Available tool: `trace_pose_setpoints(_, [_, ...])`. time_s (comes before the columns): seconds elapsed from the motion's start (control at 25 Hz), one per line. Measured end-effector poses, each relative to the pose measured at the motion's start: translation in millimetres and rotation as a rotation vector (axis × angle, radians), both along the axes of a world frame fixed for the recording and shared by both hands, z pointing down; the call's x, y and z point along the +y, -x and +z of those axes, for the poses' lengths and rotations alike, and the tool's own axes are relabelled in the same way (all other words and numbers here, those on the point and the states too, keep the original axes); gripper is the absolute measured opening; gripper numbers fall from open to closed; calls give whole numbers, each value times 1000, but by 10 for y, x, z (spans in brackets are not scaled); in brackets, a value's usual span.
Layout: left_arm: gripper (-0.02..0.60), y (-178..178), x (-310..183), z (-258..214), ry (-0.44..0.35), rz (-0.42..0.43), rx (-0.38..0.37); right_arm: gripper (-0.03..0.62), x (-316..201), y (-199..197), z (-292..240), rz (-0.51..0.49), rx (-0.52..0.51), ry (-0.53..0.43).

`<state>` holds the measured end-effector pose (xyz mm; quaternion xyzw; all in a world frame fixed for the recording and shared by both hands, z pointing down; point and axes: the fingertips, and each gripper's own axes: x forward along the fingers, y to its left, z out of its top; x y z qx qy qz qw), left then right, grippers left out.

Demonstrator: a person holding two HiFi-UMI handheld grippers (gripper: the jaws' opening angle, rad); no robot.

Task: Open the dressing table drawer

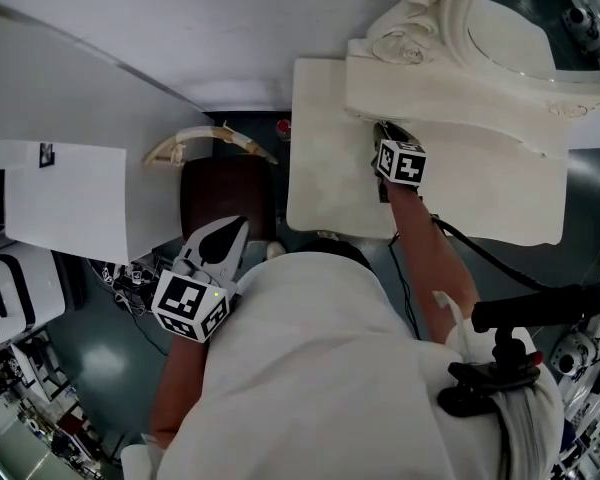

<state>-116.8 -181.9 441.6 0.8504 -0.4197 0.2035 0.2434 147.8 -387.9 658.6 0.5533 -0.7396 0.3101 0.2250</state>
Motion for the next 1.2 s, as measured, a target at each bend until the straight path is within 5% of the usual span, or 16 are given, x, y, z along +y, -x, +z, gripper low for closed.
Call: trace_pose_setpoints(1.2, [2, 220, 408, -3, -10, -2, 34, 95, 469, 105, -12, -11, 36, 6])
